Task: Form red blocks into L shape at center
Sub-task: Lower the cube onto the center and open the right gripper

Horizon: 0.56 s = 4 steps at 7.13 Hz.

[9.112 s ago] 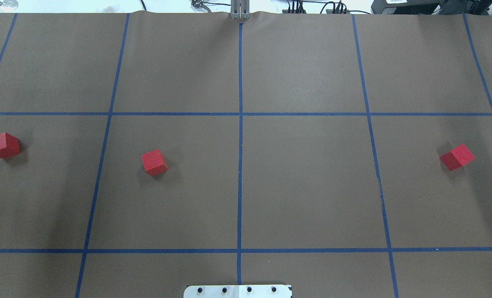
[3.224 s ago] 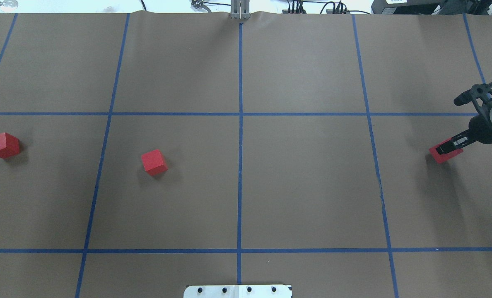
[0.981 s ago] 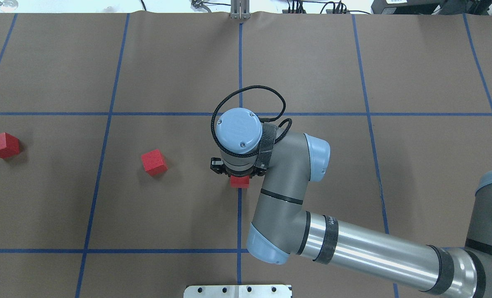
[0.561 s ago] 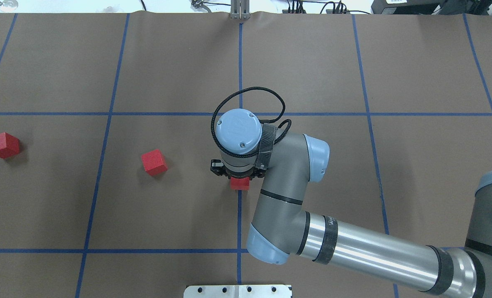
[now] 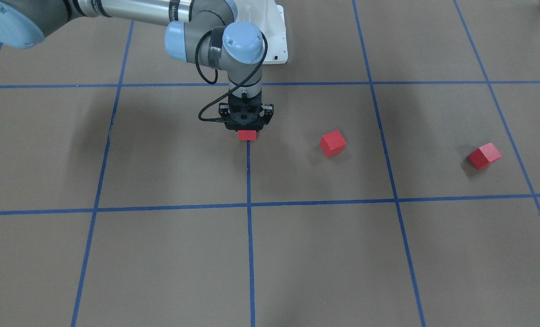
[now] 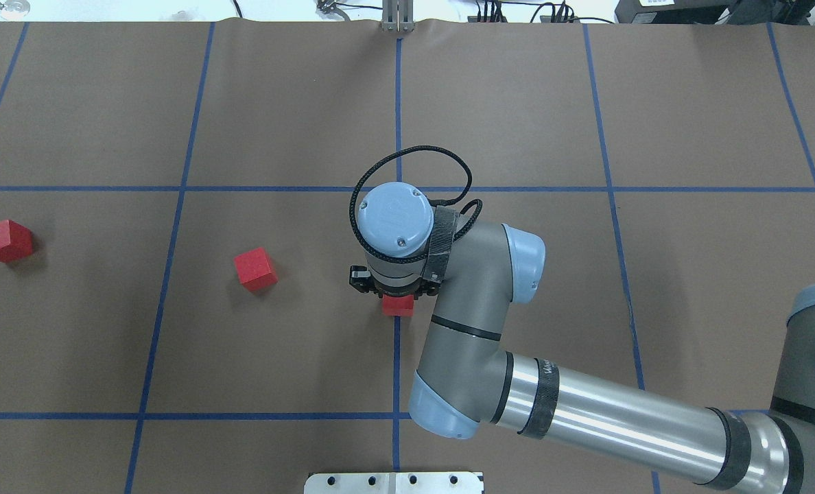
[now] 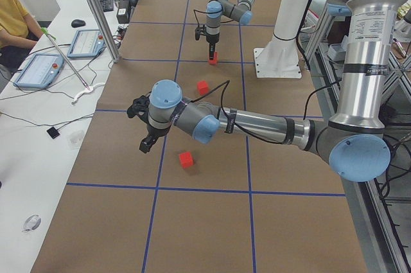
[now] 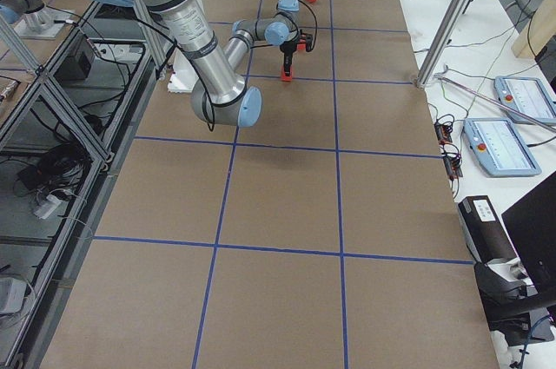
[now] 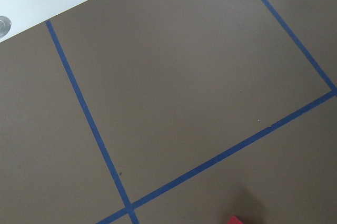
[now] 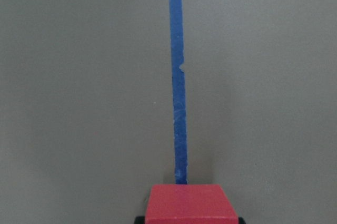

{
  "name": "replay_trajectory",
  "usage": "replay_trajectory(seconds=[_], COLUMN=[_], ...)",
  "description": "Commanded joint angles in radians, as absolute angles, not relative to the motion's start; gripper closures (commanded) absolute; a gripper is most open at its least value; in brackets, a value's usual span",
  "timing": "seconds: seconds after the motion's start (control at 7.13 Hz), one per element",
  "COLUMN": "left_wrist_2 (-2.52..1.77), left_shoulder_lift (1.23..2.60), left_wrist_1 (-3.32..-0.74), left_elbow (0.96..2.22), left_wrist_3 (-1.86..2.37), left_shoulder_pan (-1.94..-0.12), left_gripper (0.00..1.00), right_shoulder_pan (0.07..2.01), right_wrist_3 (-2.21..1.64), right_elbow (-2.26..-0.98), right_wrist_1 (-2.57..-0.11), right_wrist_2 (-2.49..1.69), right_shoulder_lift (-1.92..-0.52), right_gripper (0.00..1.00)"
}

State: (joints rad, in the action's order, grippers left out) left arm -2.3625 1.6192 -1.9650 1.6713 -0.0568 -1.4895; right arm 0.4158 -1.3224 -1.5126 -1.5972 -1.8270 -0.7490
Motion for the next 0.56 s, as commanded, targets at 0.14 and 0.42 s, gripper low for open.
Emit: replay_trajectory(seconds=[0.14, 0.42], left_wrist_2=[-2.362, -2.361], left_shoulder_lift=[1.621, 1.621], left_wrist_1=[-1.965, -1.967], left_elbow=[1.669, 1.669], left_wrist_3=[-0.057, -0.057], left_shoulder_pan=[-1.489, -1.488], left_gripper=[0.0, 0.0], right_shoulder_pan=[0.416, 0.416], right_wrist_3=[-1.321, -1.321], right_elbow=[-1.513, -1.513], right_wrist_1=[-1.594, -1.592], right_wrist_2=[-1.827, -1.825], right_shoulder_lift=[-0.75, -0.75], right_gripper=[0.38, 0.32])
